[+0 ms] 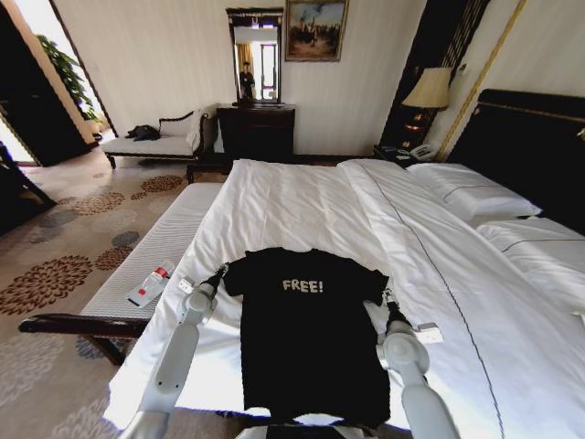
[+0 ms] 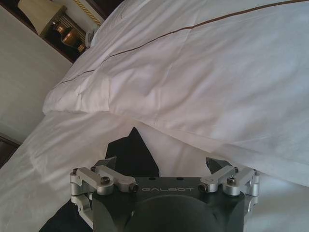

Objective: Fold the clothes on the bed.

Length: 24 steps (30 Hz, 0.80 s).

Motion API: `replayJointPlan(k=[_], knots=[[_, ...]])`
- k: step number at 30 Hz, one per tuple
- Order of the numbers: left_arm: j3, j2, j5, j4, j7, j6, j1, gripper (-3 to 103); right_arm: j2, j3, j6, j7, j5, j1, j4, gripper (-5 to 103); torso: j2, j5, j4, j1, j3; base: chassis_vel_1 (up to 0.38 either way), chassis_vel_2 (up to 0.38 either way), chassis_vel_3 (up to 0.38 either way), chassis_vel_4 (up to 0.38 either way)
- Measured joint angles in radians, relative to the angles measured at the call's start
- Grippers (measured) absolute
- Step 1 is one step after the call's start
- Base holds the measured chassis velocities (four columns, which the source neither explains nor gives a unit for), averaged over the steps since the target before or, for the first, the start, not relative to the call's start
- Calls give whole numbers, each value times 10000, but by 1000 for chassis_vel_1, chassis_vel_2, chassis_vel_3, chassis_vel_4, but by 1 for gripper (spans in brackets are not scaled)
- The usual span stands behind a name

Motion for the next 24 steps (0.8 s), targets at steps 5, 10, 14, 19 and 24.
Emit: replayJointPlan(k=[5,10,14,19,24], knots=[[-12,-14,14,-1,29,-29,1,23,-8,-1,0,13,-24,-15,-5,100,0,0,0,0,0,0,0,0,0],[-21,-2,55,-17,36,-53,28,7,-12,-1,0,32,-26,-9,-17,100,0,0,0,0,0,0,0,0,0],[-89,23,61,-133,30,-63,74,0,-1,-19,-3,47,-31,-16,-17,100,0,-1,0,0,0,0,0,0,0],[-261,118,35,-354,8,-70,228,0,-18,-15,-4,54,-29,-23,-17,100,0,0,0,0,0,0,0,0,0],[-472,263,3,-658,-21,-86,476,0,-22,-13,-6,64,-23,-21,-16,100,0,-1,0,0,0,0,0,0,0]])
